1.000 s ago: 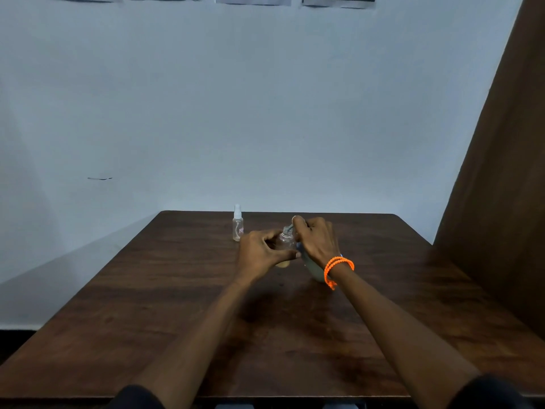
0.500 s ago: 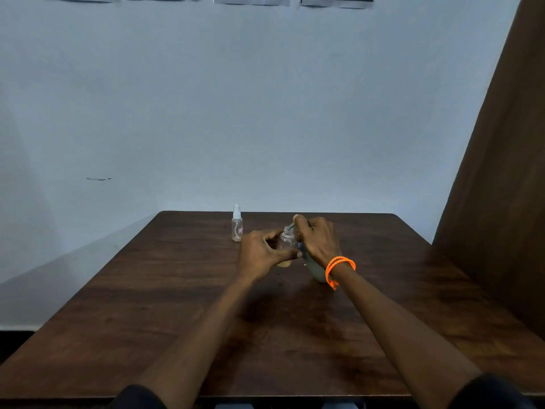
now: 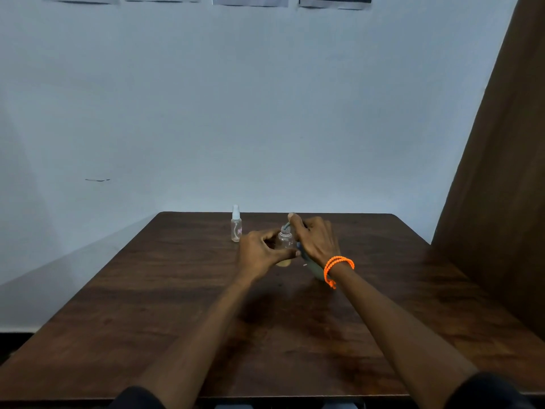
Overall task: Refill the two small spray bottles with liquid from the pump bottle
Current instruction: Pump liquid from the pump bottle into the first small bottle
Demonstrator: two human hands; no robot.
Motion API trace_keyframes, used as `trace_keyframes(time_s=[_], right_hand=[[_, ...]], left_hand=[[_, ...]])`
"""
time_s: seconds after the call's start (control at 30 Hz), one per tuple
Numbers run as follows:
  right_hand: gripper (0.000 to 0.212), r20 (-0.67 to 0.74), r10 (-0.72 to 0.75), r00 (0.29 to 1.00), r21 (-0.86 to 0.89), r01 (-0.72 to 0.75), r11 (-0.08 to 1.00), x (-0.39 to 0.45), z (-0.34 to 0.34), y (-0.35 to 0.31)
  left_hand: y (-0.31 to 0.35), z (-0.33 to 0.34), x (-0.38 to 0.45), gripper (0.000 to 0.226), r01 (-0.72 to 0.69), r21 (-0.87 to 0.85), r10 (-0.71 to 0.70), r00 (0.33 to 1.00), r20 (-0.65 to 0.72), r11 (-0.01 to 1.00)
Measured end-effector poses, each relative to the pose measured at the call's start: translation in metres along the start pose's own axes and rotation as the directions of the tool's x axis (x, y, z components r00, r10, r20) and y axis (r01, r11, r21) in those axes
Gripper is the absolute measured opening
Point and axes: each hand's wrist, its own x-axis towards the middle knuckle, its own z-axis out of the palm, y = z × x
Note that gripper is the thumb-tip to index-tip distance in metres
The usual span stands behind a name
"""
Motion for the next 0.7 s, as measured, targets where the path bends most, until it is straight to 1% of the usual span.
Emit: trace_keyframes(time_s=[0.07, 0.17, 0.2, 0.33, 0.5, 0.63, 0.7], right_hand=[[0.075, -0.001, 0.006, 1.000, 0.007, -0.006, 1.000, 0.0003, 0.0008, 0.0006], [0.065, -0.011, 0.014, 1.000, 0.003, -0.014, 1.000, 0.0004, 0.0021, -0.0005], [0.064, -0.009, 0.017, 1.000, 0.006, -0.017, 1.000, 0.0002, 0.0025, -0.0003], [0.078, -0.004, 0.016, 1.000, 0.017, -0.016, 1.000, -0.0008, 0.0021, 0.0018], [0.063, -0.025, 0.024, 0.999, 0.011, -0.024, 1.000, -0.0001, 0.0010, -0.0029], [0.078, -0.020, 0.018, 1.000, 0.000, -0.018, 1.000, -0.0004, -0.0002, -0.0006], [0.075, -0.018, 0.016, 1.000, 0.005, -0.016, 1.000, -0.0005, -0.0007, 0.0011]], left_hand=[[-0.0011, 0.0010, 0.0005, 0.046, 0.010, -0.004, -0.010, 1.000, -0.002, 1.000], [-0.0029, 0.0030, -0.0005, 0.048, 0.006, -0.004, -0.006, 1.000, 0.008, 1.000], [-0.0026, 0.0033, -0.0005, 0.049, 0.007, 0.004, -0.007, 1.000, 0.007, 1.000], [-0.0019, 0.0025, 0.0006, 0.045, 0.016, -0.026, -0.016, 1.000, 0.015, 1.000], [-0.0019, 0.0047, 0.0027, 0.048, 0.015, -0.026, -0.015, 0.999, 0.028, 1.000], [-0.0018, 0.0041, 0.0031, 0.041, 0.016, -0.036, -0.016, 1.000, 0.016, 0.999], [-0.0028, 0.0032, 0.0043, 0.038, 0.001, -0.015, -0.001, 1.000, 0.003, 1.000]])
